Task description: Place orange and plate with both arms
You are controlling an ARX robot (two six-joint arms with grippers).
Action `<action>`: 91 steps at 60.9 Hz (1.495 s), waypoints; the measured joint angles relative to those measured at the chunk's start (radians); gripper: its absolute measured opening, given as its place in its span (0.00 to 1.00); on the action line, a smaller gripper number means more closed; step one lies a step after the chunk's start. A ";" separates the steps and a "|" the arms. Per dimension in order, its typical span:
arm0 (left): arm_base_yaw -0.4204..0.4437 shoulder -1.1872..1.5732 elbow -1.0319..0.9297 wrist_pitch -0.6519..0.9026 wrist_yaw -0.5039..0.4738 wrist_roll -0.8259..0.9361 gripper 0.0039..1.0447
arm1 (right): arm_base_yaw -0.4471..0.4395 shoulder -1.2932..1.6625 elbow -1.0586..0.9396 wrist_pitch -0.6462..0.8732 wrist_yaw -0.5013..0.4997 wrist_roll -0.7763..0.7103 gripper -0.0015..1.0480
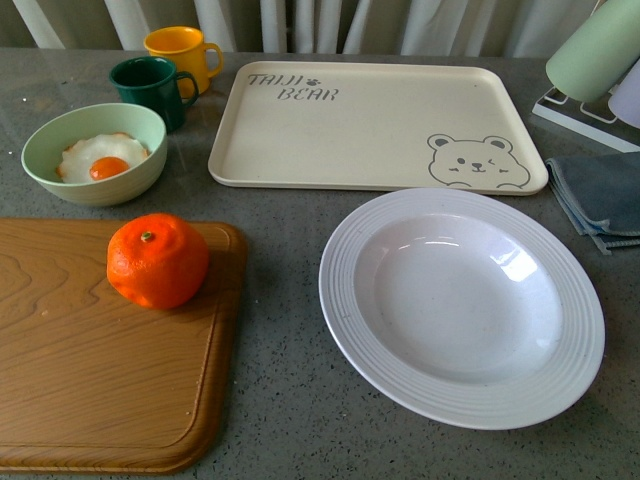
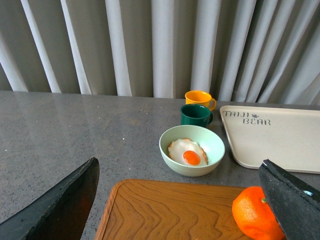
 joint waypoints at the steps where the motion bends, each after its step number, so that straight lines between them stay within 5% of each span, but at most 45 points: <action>1: 0.000 0.000 0.000 0.000 0.000 0.000 0.92 | 0.000 0.000 0.000 0.000 0.000 0.000 0.91; 34: 0.000 0.002 0.001 -0.002 0.002 0.000 0.92 | 0.000 0.000 0.000 0.000 0.000 0.000 0.91; 39: -0.008 0.172 0.119 -0.265 0.047 -0.086 0.92 | 0.000 0.000 0.000 0.000 0.000 0.000 0.91; 43: -0.031 0.326 0.180 -0.309 0.033 -0.130 0.92 | 0.000 0.000 0.000 0.000 -0.001 0.000 0.91; 66: -0.133 1.056 0.348 0.249 0.000 -0.159 0.92 | 0.000 0.000 0.000 0.000 -0.001 0.000 0.91; 91: -0.163 1.480 0.468 0.431 -0.023 -0.136 0.92 | 0.000 0.000 0.000 0.000 -0.001 0.000 0.91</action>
